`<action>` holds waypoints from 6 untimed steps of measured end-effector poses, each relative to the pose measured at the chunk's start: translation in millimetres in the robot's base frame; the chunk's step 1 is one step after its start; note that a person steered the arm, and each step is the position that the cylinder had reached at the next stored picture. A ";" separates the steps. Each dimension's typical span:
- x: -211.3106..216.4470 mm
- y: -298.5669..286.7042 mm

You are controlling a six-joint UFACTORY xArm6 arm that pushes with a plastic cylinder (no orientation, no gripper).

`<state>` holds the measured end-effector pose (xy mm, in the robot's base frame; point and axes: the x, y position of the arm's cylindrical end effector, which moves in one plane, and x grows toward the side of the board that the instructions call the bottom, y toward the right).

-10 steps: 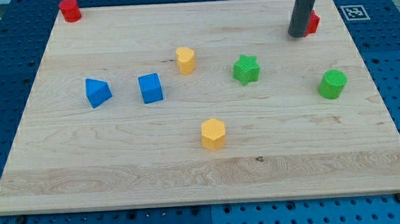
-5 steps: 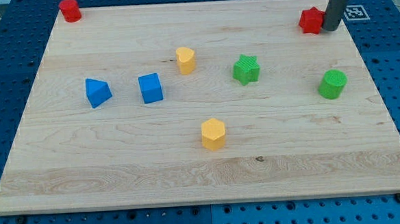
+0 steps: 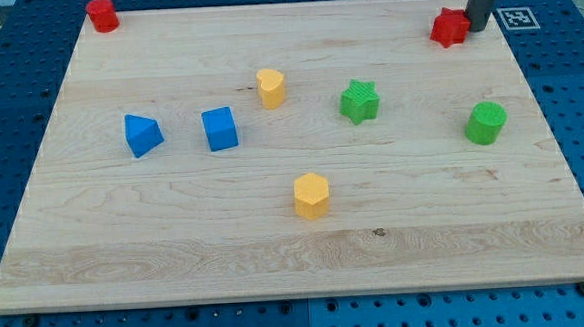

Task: Push the red star vertically above to the green star

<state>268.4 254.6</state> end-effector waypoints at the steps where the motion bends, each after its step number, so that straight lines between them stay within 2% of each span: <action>1: 11.8 -14.5; 4: 53.2 -71.5; 6: 26.4 -73.5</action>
<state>294.8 181.1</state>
